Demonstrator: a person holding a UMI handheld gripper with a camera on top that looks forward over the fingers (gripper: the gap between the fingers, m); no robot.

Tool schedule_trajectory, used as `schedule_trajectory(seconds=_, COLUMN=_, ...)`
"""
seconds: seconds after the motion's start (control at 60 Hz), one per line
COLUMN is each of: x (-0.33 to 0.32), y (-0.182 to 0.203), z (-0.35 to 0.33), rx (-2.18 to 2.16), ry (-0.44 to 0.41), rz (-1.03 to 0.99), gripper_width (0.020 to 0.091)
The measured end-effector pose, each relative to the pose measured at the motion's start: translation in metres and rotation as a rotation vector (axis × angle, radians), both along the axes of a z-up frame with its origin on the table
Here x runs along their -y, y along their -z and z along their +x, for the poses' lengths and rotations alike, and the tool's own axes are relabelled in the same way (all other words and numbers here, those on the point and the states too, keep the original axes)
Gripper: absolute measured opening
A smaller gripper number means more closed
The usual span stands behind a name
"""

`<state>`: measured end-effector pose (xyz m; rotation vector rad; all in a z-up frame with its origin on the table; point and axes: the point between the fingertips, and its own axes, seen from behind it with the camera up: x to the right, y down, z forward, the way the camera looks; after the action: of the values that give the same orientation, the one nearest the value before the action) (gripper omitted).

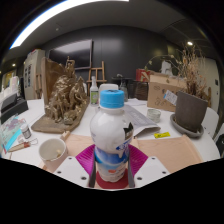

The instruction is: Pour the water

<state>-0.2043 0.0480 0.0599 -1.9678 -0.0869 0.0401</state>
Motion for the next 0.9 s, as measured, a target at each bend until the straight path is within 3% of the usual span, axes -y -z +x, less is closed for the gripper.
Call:
schedule_trajectory(seconds=0.117, x=0.004, y=0.001, z=0.002, rx=-0.010, ry=0.026, rz=-0.024, gripper_width=0.0543)
schedule_trajectory(seconds=0.233, x=0.018, y=-0.009, z=0.003, rx=-0.020, ry=0.054, rz=-0.058, gripper_width=0.0873)
schedule_trajectory(seconds=0.367, x=0.055, y=-0.042, z=0.002, rx=0.005, ry=0.112, rz=-0.088, gripper_width=0.0855)
schedule_trajectory(seconds=0.567, x=0.162, y=-0.091, z=-0.029, rx=0.017, ry=0.211, rz=-0.209, gripper_width=0.0856)
schedule_trajectory(seconds=0.9, x=0.276, y=-0.147, z=-0.096, rx=0.082, ry=0.227, rz=-0.219, gripper_width=0.0858)
